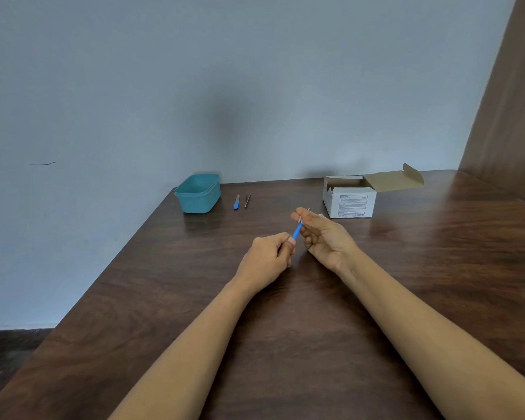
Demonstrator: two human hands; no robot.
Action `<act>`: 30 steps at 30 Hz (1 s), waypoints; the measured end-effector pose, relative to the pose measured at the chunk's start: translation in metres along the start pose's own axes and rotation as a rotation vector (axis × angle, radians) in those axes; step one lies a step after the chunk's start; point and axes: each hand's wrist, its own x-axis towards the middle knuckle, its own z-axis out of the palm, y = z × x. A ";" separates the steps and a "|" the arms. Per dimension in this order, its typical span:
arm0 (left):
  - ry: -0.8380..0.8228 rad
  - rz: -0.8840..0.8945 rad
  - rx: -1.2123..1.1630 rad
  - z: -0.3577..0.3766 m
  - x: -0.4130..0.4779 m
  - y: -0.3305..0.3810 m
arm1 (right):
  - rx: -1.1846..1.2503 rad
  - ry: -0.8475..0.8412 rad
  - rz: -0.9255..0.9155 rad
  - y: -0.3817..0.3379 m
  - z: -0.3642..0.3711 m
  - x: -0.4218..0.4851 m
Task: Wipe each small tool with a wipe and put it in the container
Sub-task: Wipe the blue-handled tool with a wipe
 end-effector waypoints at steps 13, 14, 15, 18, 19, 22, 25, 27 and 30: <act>-0.020 -0.011 0.037 -0.001 -0.001 0.002 | 0.020 0.015 0.080 -0.006 -0.001 -0.005; -0.024 -0.017 0.039 0.000 -0.001 0.002 | 0.011 -0.014 0.097 -0.008 -0.002 -0.005; -0.027 -0.022 0.042 0.000 -0.001 0.001 | 0.001 -0.041 0.111 -0.010 -0.004 -0.006; -0.023 -0.026 0.042 0.001 -0.002 0.000 | -0.023 -0.075 0.125 -0.011 -0.006 -0.006; -0.021 -0.024 0.040 0.001 -0.002 0.000 | -0.032 -0.070 0.118 -0.011 -0.006 -0.005; -0.015 -0.014 0.043 0.000 -0.003 0.002 | -0.092 -0.034 0.067 -0.009 -0.003 -0.006; -0.009 -0.013 0.038 0.000 -0.003 0.003 | -0.136 0.015 0.013 -0.006 -0.001 -0.005; -0.001 -0.015 0.037 0.001 -0.004 0.002 | -0.154 0.017 -0.014 -0.004 0.000 -0.005; 0.012 -0.012 0.029 0.001 -0.004 0.003 | -0.180 -0.055 0.002 -0.007 -0.001 -0.006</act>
